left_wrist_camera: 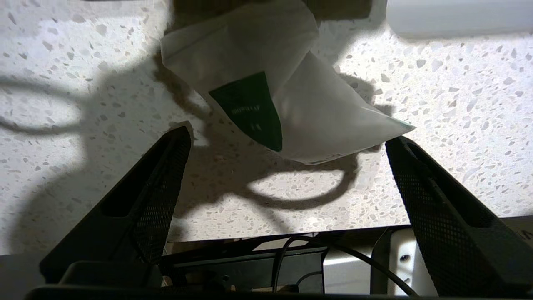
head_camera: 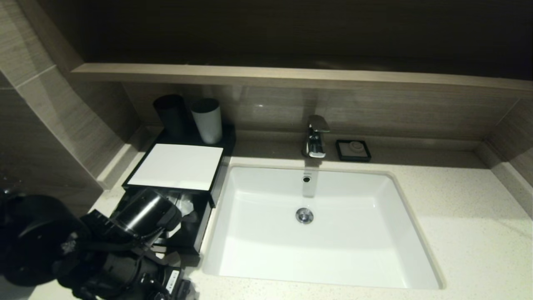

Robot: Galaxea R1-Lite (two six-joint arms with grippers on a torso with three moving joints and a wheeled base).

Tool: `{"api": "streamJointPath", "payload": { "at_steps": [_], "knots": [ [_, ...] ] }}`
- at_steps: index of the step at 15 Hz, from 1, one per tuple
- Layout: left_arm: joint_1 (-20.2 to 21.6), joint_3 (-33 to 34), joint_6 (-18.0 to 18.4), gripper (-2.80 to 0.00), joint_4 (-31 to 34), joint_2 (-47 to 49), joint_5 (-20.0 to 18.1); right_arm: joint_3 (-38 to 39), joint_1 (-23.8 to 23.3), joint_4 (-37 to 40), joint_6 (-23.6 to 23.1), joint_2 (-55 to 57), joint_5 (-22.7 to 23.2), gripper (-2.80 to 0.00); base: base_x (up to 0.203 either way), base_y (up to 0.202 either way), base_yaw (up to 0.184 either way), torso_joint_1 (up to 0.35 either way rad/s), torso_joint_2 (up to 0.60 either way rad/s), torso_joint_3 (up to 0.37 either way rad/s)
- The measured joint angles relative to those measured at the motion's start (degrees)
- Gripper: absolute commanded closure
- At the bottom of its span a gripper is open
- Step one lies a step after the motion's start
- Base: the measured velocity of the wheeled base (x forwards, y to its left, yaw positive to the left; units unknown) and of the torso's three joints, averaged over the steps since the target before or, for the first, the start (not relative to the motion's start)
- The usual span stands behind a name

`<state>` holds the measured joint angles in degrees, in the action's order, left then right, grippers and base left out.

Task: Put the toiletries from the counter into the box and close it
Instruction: Pick up the bathroom toiletry

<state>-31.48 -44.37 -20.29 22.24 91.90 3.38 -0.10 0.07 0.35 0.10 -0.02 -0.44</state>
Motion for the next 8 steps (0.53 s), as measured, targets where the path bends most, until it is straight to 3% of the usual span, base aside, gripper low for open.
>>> {"api": "streamJointPath", "payload": {
  "at_steps": [8],
  "knots": [
    [0.8, -0.3, 0.0, -2.80, -2.8, 1.7, 0.1, 0.0, 0.0, 0.0, 0.0, 0.0, 0.0, 0.00, 0.000, 0.000, 0.000, 0.000, 0.00, 0.000]
  ]
}}
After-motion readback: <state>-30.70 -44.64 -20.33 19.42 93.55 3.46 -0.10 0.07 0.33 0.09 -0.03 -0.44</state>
